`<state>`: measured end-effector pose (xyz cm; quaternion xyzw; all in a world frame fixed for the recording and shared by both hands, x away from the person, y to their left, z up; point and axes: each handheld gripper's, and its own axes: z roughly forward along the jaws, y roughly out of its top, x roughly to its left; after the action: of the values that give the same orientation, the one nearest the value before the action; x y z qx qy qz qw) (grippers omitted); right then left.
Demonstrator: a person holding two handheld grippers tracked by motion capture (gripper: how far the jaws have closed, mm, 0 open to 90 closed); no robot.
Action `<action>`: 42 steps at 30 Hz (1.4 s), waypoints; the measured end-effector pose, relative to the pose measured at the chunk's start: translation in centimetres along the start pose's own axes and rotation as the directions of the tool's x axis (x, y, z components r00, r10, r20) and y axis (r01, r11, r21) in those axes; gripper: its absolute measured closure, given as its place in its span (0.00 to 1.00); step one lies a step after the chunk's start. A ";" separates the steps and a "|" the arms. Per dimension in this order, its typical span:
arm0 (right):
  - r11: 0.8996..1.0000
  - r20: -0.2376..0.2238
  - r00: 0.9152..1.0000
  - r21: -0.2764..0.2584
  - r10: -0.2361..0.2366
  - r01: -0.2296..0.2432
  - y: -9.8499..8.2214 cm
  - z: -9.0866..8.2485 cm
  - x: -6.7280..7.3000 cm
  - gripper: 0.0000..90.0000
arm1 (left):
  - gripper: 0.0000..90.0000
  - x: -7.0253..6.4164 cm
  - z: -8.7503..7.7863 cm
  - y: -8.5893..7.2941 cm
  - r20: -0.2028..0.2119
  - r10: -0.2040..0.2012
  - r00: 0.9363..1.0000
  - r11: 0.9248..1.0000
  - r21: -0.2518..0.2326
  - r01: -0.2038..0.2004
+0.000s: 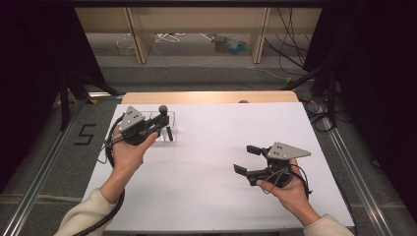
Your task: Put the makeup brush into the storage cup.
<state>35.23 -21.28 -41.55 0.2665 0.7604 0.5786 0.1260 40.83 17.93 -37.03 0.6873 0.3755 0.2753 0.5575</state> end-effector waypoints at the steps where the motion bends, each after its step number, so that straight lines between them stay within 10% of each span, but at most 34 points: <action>1: 1.000 0.002 1.000 0.000 -0.001 0.001 0.0 0.0 0.0 0.20 | 0.87 0.0 0.0 0.0 0.003 -0.005 1.000 1.000 0.008 0.005; 42: 1.000 0.008 1.000 0.012 -0.010 0.010 -0.1 0.0 0.0 0.20 | 0.87 0.8 0.5 0.5 -0.037 -0.024 0.999 1.000 0.006 0.025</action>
<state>35.26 -21.32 -41.61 0.2658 0.7646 0.5726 0.1303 41.83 18.24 -36.65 0.6792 0.3950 0.2800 0.5516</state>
